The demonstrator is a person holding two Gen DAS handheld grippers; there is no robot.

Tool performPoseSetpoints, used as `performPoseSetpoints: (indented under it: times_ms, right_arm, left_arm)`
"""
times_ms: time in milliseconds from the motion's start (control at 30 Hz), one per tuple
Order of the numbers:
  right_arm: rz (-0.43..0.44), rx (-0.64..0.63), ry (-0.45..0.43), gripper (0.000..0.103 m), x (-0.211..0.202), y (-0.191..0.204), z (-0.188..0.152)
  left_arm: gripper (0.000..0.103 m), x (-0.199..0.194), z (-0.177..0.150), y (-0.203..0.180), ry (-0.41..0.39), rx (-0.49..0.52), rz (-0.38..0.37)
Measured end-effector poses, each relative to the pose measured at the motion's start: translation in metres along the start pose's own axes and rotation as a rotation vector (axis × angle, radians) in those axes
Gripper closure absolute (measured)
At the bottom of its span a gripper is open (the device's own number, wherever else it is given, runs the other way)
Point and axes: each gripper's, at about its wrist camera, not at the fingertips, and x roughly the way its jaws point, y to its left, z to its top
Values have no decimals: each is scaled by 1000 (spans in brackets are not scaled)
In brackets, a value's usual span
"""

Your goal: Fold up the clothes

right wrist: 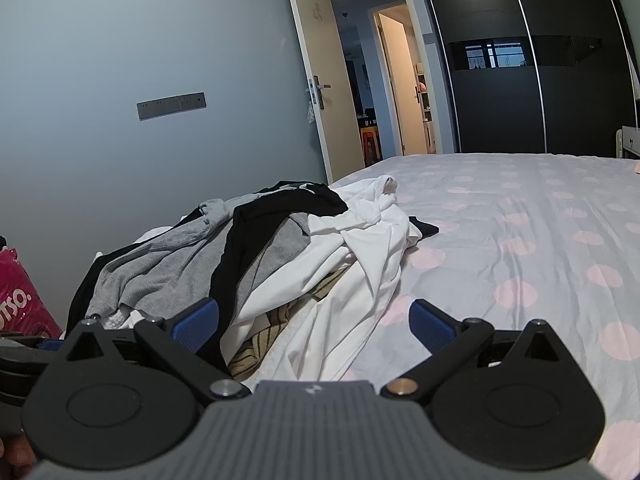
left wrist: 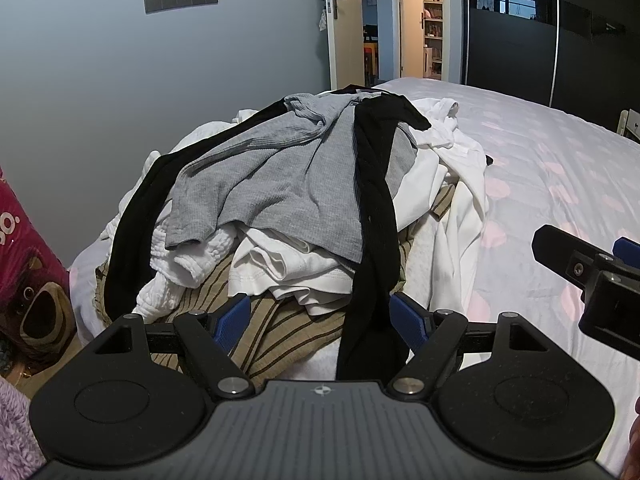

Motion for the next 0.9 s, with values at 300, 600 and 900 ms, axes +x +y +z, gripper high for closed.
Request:
performPoseSetpoints:
  times_ms: [300,600,900]
  right_arm:
    - [1,-5,3,1,0,1,0]
    - [1,3,13,1,1,1,0]
    - [48,-18,39,1,8,8,8]
  left_arm:
    - [27,1,-1,0,3,3,8]
    - [27,1,-1,2,6,6,11]
    - [30,3,7,16,42,-30,-5]
